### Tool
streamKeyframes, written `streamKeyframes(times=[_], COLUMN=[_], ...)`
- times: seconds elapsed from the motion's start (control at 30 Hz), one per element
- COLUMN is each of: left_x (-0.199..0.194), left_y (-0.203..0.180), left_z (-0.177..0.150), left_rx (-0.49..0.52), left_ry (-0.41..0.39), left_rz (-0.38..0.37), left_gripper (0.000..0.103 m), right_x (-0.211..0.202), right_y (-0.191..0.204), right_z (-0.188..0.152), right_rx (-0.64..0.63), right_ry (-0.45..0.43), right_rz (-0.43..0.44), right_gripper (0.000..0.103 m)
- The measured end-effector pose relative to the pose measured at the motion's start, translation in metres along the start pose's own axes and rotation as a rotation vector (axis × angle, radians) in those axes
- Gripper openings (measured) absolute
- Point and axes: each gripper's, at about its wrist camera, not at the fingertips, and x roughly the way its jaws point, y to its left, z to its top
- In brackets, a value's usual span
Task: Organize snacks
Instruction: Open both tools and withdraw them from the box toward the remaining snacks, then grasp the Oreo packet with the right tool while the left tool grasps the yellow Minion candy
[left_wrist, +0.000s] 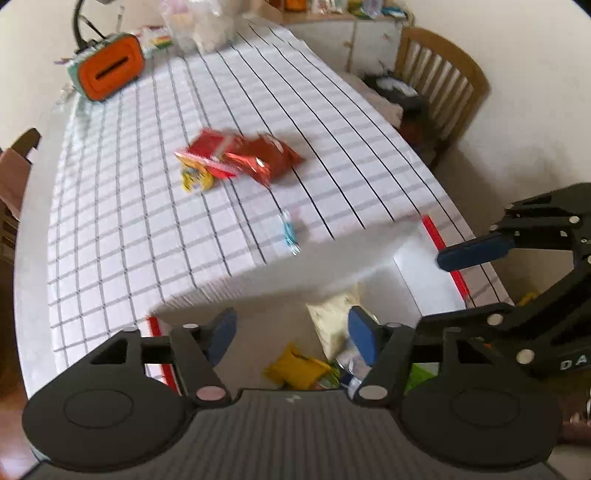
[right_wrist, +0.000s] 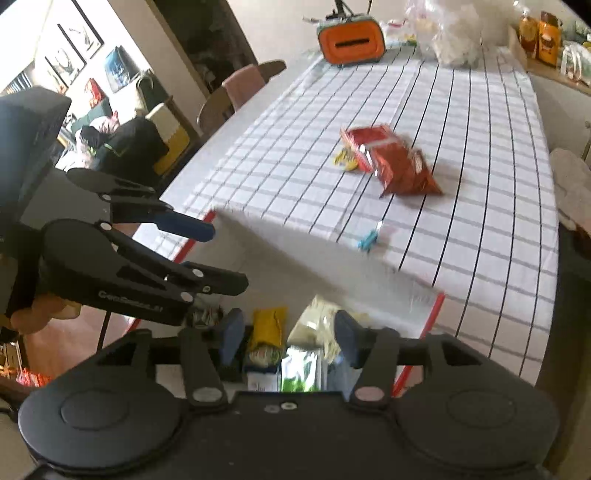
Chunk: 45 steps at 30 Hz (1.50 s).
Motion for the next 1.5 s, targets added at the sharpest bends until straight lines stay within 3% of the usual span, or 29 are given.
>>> streamKeyframes(times=[0.3, 0.5, 0.87, 1.1, 1.5], left_x=[-0.018, -0.017, 0.028, 0.076, 0.145], left_y=[0.032, 0.052, 0.094, 0.116, 0.130], left_z=[0.026, 0.047, 0.088, 0.109, 0.111], left_rx=[-0.042, -0.030, 0.001, 0.029, 0.098], left_ry=[-0.093, -0.143, -0.164, -0.130, -0.089], left_rz=[0.059, 0.111, 0.175, 0.143, 0.104], left_gripper=[0.081, 0.083, 0.083, 0.083, 0.083], right_x=[-0.007, 0.001, 0.041, 0.079, 0.148], right_y=[-0.008, -0.018, -0.055, -0.088, -0.141], right_z=[0.036, 0.062, 0.110, 0.138, 0.153], right_rx=[0.023, 0.052, 0.230, 0.412, 0.741], right_ry=[-0.059, -0.088, -0.090, -0.065, -0.026], right_rz=[-0.037, -0.115, -0.204, -0.240, -0.286], right_gripper=[0.081, 0.095, 0.095, 0.095, 0.094])
